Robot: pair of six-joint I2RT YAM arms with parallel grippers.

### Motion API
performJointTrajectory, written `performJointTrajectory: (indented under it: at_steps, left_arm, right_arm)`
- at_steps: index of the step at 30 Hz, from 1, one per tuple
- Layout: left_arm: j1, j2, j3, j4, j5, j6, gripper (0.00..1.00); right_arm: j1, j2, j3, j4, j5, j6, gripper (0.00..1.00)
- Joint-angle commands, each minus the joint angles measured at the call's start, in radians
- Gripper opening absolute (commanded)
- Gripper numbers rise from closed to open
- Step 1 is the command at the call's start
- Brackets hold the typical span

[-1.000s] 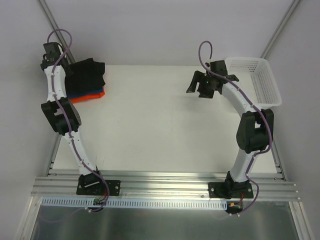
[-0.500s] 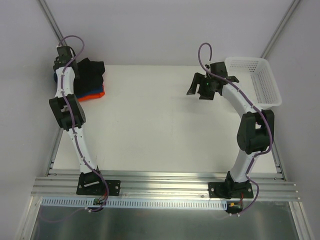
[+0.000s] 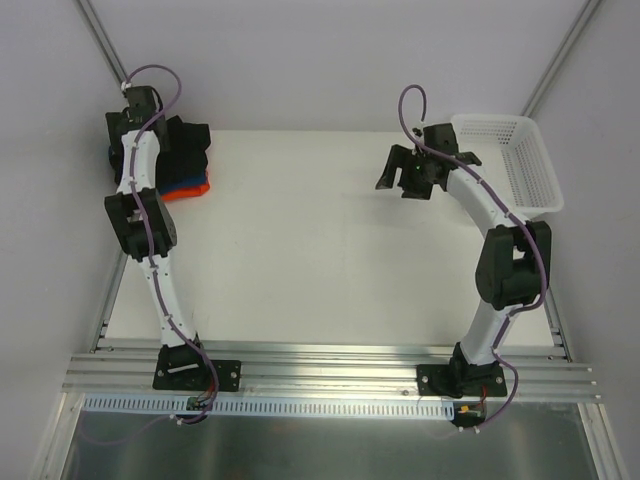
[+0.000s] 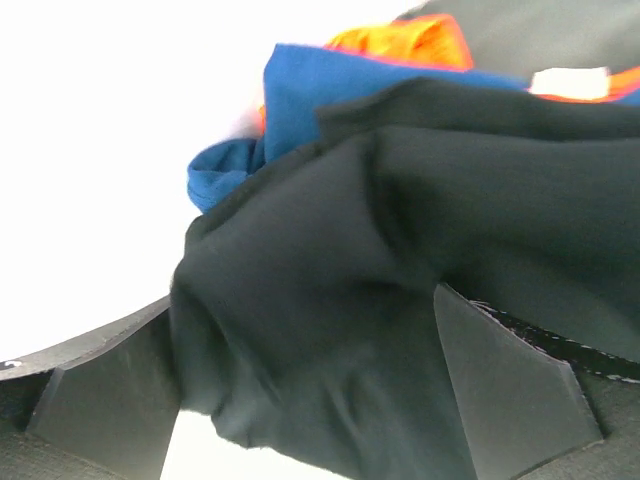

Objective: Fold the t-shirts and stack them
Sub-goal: Neatly place the folded tshirt to the corner

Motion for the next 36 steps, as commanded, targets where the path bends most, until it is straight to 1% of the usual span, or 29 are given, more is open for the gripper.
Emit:
performJointTrajectory:
  at_steps: [1,2,3,4,5,7,8,9,10,11,12,13,14,15,16,17,19,20,21,22,25,27,29,33,36]
  left_arm:
    - [-0.070,-0.226,-0.016,0.047,-0.029,0.043,0.99]
    - [-0.084,-0.296,-0.036,0.047,0.015,0.043,0.99]
    - [-0.116,-0.332,-0.069,0.046,0.032,0.031,0.99]
    - [-0.133,-0.364,-0.088,0.046,0.058,0.017,0.99]
    - [-0.150,-0.431,-0.111,0.046,0.113,0.006,0.99]
    - [-0.215,-0.508,-0.166,0.032,0.178,-0.029,0.99]
    - [-0.236,-0.528,-0.175,0.020,0.238,-0.070,0.99]
    - [-0.247,-0.545,-0.197,-0.002,0.263,-0.090,0.99]
    - [-0.306,-0.576,-0.212,-0.008,0.284,-0.101,0.99]
    - [-0.330,-0.588,-0.226,-0.016,0.301,-0.118,0.99]
    - [-0.351,-0.597,-0.256,-0.020,0.330,-0.150,0.99]
    - [-0.395,-0.606,-0.270,-0.035,0.359,-0.152,0.99]
    - [-0.417,-0.616,-0.283,-0.042,0.378,-0.152,0.99]
    - [-0.443,-0.617,-0.313,-0.043,0.379,-0.152,0.99]
    - [-0.465,-0.616,-0.326,-0.045,0.366,-0.150,0.99]
    - [-0.509,-0.610,-0.336,-0.045,0.341,-0.137,0.99]
    - [-0.538,-0.594,-0.349,-0.045,0.284,-0.131,0.99]
    - [-0.557,-0.587,-0.350,-0.043,0.292,-0.123,0.99]
    - [-0.563,-0.581,-0.343,-0.043,0.286,-0.121,0.99]
    - [-0.572,-0.565,-0.337,-0.043,0.257,-0.123,0.99]
    - [-0.591,-0.536,-0.315,-0.040,0.235,-0.114,0.99]
    - [-0.610,-0.530,-0.312,-0.036,0.215,-0.108,0.99]
    - [-0.617,-0.536,-0.311,-0.034,0.249,-0.120,0.99]
    - [-0.629,-0.539,-0.288,-0.034,0.270,-0.132,0.99]
    - [-0.632,-0.550,-0.287,-0.036,0.270,-0.137,0.99]
  right_arm:
    - [-0.018,-0.069,0.060,-0.020,0.014,-0.055,0.86]
    - [-0.026,-0.069,0.070,-0.030,0.010,-0.066,0.87]
    - [-0.032,-0.067,0.094,-0.052,-0.002,-0.088,0.87]
    - [-0.049,-0.066,0.103,-0.065,-0.002,-0.089,0.88]
    - [-0.063,-0.063,0.114,-0.077,0.002,-0.089,0.88]
    - [-0.104,-0.063,0.146,-0.118,0.026,-0.075,0.89]
    - [-0.118,-0.069,0.154,-0.134,0.060,-0.085,0.91]
    - [-0.129,-0.064,0.198,-0.189,0.091,-0.097,0.92]
    - [-0.144,-0.049,0.240,-0.242,0.131,-0.147,0.93]
    - [-0.149,-0.031,0.286,-0.304,0.228,-0.170,0.94]
    - [-0.150,0.023,0.347,-0.439,0.279,-0.187,0.96]
    - [-0.159,0.045,0.443,-0.504,0.350,-0.201,0.99]
    - [-0.165,0.055,0.479,-0.554,0.396,-0.207,0.99]
    - [-0.181,0.015,0.472,-0.565,0.398,-0.213,1.00]
    - [-0.185,-0.019,0.403,-0.545,0.398,-0.214,1.00]
    - [-0.187,-0.058,0.378,-0.527,0.399,-0.206,1.00]
    - [-0.185,-0.145,0.346,-0.517,0.381,-0.189,1.00]
    - [-0.187,-0.173,0.329,-0.517,0.358,-0.169,1.00]
    - [-0.187,-0.197,0.326,-0.522,0.344,-0.164,1.00]
    - [-0.187,-0.246,0.324,-0.525,0.331,-0.161,0.97]
    - [-0.187,-0.308,0.297,-0.521,0.301,-0.140,0.97]
    - [-0.187,-0.377,0.240,-0.504,0.297,-0.126,0.97]
    - [-0.187,-0.443,0.191,-0.487,0.257,-0.128,0.97]
    - [-0.188,-0.497,0.096,-0.484,0.281,-0.128,0.97]
    - [-0.189,-0.518,0.062,-0.482,0.303,-0.173,0.97]
